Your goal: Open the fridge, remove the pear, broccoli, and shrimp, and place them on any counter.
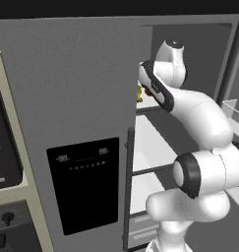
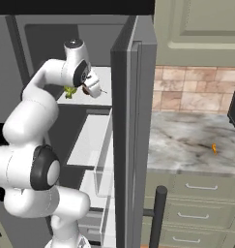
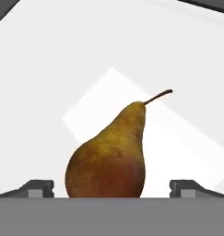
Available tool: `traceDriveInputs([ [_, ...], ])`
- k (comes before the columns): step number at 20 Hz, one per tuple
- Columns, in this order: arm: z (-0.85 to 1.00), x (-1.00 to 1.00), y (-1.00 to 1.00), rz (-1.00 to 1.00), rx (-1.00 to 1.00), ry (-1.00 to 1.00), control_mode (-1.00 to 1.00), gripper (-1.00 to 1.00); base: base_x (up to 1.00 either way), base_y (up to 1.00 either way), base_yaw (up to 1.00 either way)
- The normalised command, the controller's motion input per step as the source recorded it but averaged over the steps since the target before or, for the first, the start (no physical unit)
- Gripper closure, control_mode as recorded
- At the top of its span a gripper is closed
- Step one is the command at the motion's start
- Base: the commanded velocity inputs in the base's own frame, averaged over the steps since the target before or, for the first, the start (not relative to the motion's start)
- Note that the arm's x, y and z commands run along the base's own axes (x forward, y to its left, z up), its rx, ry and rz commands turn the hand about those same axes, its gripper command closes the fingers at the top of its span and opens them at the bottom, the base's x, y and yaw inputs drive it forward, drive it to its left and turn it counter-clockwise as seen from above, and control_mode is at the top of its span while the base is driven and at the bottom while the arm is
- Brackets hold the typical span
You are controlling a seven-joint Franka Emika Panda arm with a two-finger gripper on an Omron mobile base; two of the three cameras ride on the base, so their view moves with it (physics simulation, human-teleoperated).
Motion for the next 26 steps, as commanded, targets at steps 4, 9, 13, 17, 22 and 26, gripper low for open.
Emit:
traceDriveInputs([
  [4, -0.18, -0.22, 0.0, -0.17, 0.11, 0.11, -1.0, -1.0, 0.0, 0.0, 0.0],
  [9, -0.05, 0.38, 0.02, -0.09, 0.02, 0.01, -1.0, 1.0, 0.0, 0.0, 0.0],
  [13, 0.0, 0.67, -0.06, -0.04, 0.0, 0.0, -1.0, 1.0, 0.0, 0.0, 0.0],
  [17, -0.04, 0.44, -0.35, 0.0, 0.0, 0.0, -1.0, 1.0, 0.0, 0.0, 0.0],
  [22, 0.01, -0.49, -0.17, 0.04, 0.0, -0.13, -1.0, 1.0, 0.0, 0.0, 0.0],
  [26, -0.03, -1.0, 0.39, 0.1, -0.02, -0.16, -1.0, 1.0, 0.0, 0.0, 0.0],
])
